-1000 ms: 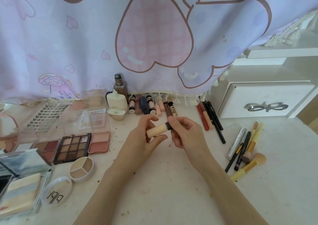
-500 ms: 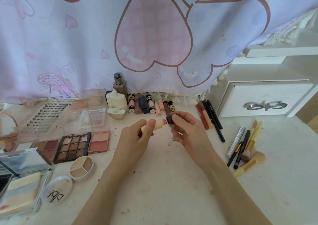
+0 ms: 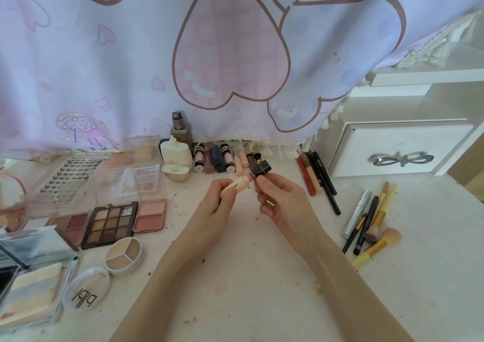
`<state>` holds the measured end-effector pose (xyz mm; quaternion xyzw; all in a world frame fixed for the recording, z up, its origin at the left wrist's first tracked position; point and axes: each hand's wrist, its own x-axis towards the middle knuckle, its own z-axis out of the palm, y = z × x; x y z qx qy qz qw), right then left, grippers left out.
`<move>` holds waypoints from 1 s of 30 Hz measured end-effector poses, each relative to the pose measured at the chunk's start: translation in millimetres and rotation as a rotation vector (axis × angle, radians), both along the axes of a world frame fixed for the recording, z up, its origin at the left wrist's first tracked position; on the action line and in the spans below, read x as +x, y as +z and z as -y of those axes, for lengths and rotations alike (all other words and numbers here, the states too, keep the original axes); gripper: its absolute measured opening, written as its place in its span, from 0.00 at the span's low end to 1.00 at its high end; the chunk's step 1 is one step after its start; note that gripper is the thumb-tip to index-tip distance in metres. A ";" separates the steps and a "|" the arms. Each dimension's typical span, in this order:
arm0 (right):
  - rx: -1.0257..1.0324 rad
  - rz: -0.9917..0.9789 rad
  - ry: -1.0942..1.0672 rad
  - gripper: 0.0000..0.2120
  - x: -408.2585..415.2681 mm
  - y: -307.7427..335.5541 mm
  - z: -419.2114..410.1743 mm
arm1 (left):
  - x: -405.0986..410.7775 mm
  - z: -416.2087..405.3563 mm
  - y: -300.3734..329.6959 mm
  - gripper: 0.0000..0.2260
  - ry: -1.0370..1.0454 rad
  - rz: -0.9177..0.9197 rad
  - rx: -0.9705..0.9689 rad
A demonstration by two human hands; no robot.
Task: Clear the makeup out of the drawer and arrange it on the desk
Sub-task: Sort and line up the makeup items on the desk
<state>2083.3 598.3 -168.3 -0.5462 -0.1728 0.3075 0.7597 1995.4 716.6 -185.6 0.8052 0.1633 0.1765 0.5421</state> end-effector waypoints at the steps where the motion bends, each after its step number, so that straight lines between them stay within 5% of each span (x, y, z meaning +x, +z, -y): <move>1: -0.029 0.022 0.005 0.06 -1.0 -1.4 -0.7 | 0.1 0.1 -0.7 0.08 -0.008 -0.001 -0.012; 14: -0.199 0.134 -0.049 0.09 -3.9 -9.3 -4.3 | 2.2 8.5 2.3 0.01 -0.040 0.031 0.026; 19: -0.216 0.181 -0.131 0.05 6.0 0.0 -0.6 | 2.3 2.0 -3.3 0.05 0.040 -0.010 0.303; 23: -0.528 0.290 -0.203 0.07 35.0 12.5 9.0 | 3.6 -9.3 -14.4 0.15 0.168 -0.157 0.608; 30: -1.045 0.566 -0.066 0.18 71.1 18.7 -16.3 | 1.2 -14.1 -17.1 0.24 0.123 -0.374 0.758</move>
